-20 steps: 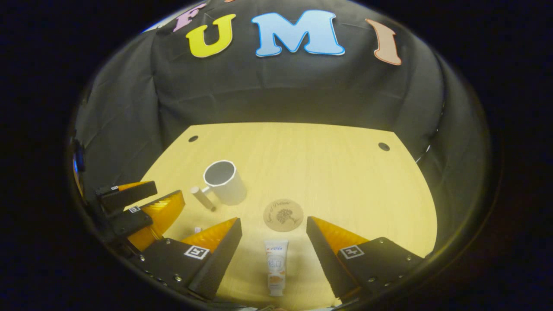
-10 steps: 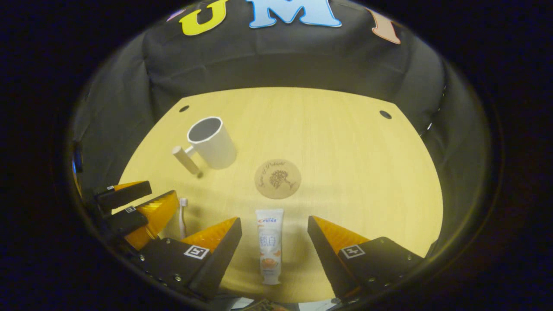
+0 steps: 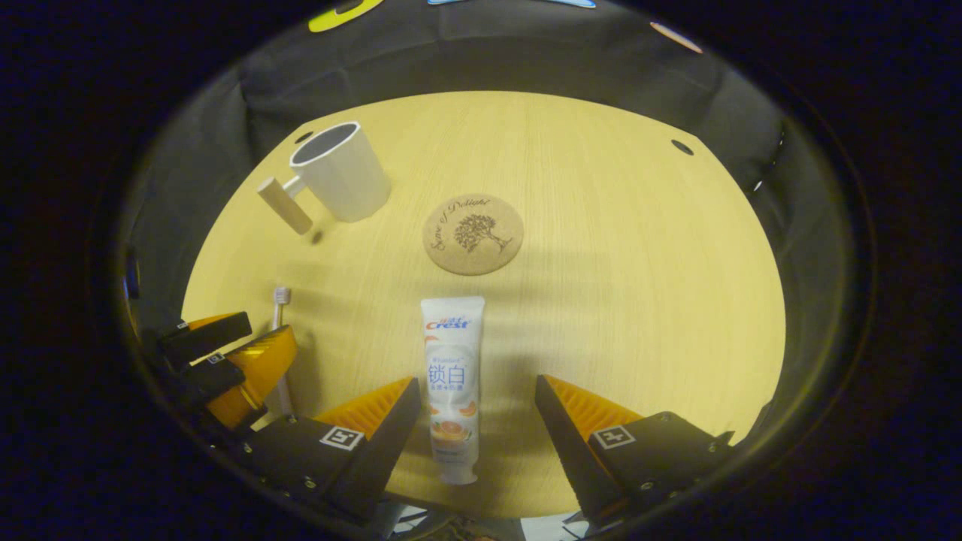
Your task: Put the toothbrush and toothpaste on the desktop into the cup, then pick up the cup and place it on the coaster on the desktop.
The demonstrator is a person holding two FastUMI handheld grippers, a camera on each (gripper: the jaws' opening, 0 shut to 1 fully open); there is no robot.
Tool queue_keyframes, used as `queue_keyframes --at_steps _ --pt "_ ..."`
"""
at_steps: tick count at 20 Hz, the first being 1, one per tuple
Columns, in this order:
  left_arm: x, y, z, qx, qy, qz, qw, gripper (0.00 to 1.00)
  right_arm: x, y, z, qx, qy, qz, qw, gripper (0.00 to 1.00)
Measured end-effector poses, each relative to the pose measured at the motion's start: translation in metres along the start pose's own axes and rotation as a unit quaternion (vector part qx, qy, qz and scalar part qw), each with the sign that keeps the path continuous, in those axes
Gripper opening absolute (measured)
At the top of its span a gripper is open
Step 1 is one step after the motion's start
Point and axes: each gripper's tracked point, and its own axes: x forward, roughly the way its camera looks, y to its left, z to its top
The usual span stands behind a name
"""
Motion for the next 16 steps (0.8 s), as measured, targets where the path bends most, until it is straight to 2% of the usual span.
queue_keyframes --at_steps 1,7,12,13,14,15,16 --pt "0.003 0.003 -0.003 -0.005 0.005 0.004 1.000 1.00 0.002 0.000 -0.001 -0.002 0.005 0.000 1.000 0.94" --pt "0.011 0.012 -0.021 -0.038 0.033 0.020 0.999 0.99 0.013 0.005 -0.006 -0.014 0.023 0.005 1.000 0.95" --pt "0.011 0.008 -0.017 -0.029 0.034 0.017 0.999 1.00 0.019 0.001 -0.008 -0.020 0.029 -0.009 0.999 0.93" --pt "0.012 0.006 -0.017 -0.021 0.032 0.013 0.999 0.96 0.019 0.001 -0.009 -0.021 0.032 -0.012 0.999 0.89" --pt "0.013 0.003 -0.015 -0.013 0.030 0.009 0.999 0.85 0.019 0.000 -0.008 -0.021 0.032 -0.014 0.999 0.85" --pt "0.014 -0.001 -0.014 -0.004 0.026 0.005 1.000 0.79 0.020 -0.001 -0.009 -0.022 0.035 -0.015 0.999 0.81" --pt "0.014 -0.005 -0.012 0.003 0.026 0.003 1.000 0.67 0.018 -0.002 -0.010 -0.024 0.039 -0.016 0.999 0.70"
